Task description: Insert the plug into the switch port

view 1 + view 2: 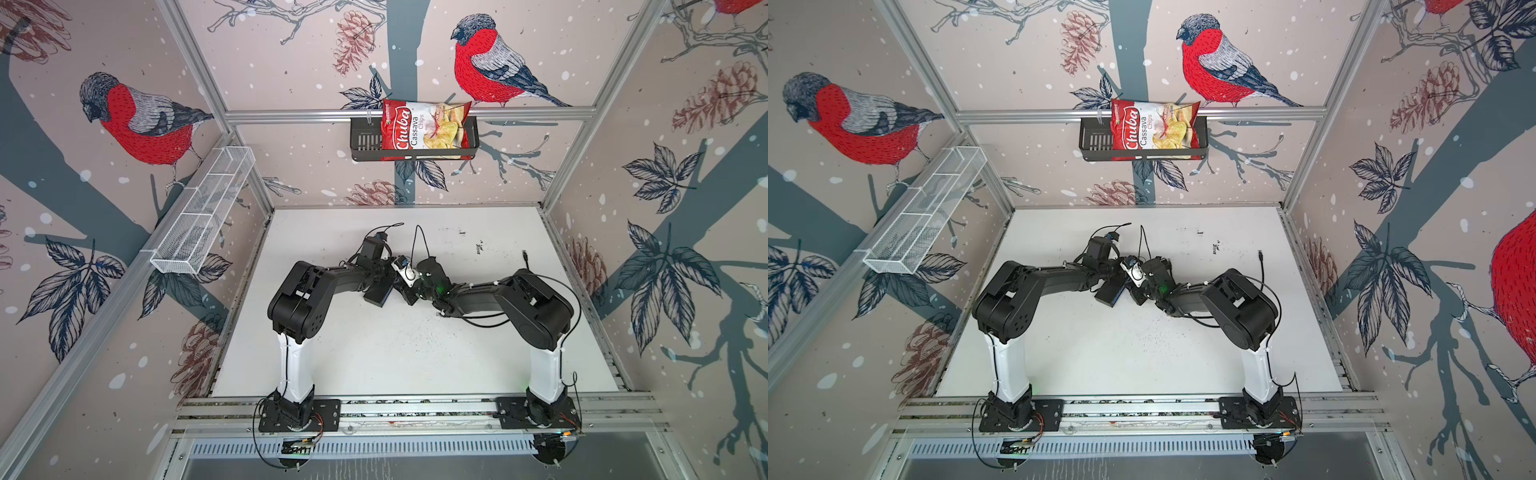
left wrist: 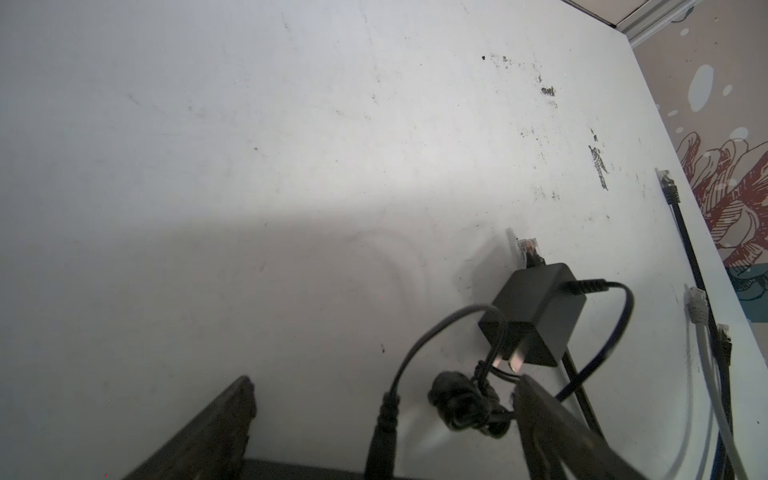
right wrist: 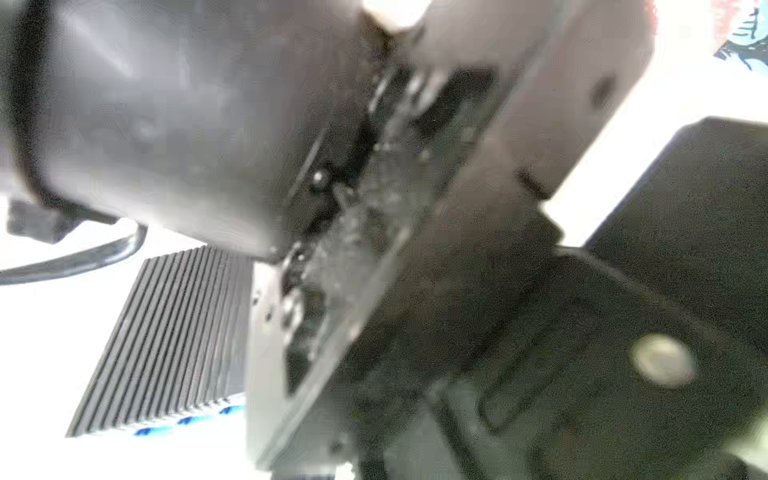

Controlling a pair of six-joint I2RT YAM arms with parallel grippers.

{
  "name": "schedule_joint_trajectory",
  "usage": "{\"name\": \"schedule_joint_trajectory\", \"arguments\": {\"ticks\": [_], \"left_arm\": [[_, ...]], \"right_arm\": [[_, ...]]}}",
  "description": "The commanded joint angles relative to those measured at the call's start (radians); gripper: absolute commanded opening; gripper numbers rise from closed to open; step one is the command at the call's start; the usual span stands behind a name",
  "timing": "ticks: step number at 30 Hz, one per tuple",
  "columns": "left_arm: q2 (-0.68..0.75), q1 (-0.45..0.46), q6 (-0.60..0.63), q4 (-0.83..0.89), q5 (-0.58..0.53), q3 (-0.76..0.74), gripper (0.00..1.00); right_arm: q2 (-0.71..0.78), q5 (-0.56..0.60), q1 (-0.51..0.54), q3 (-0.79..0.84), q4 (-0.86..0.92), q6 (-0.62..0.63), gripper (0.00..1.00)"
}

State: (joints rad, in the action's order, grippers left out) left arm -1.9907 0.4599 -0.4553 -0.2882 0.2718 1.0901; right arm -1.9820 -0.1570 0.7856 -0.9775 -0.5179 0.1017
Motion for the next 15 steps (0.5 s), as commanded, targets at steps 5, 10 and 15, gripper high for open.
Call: {"name": "schedule_joint_trajectory", "arguments": {"ticks": [5, 10, 15], "left_arm": [[0.010, -0.002, -0.018, 0.041, 0.094, -0.023, 0.96], [0.012, -0.010, -0.034, 0.019, 0.108, -0.028, 0.96], [0.009, -0.014, -0.044, -0.007, 0.134, -0.020, 0.97]], "right_arm": [[0.010, -0.046, -0.014, 0.006, -0.180, -0.030, 0.36], [-0.002, -0.061, -0.014, 0.013, -0.176, -0.034, 0.37], [-0.003, -0.068, -0.011, 0.023, -0.171, -0.042, 0.38]]}}
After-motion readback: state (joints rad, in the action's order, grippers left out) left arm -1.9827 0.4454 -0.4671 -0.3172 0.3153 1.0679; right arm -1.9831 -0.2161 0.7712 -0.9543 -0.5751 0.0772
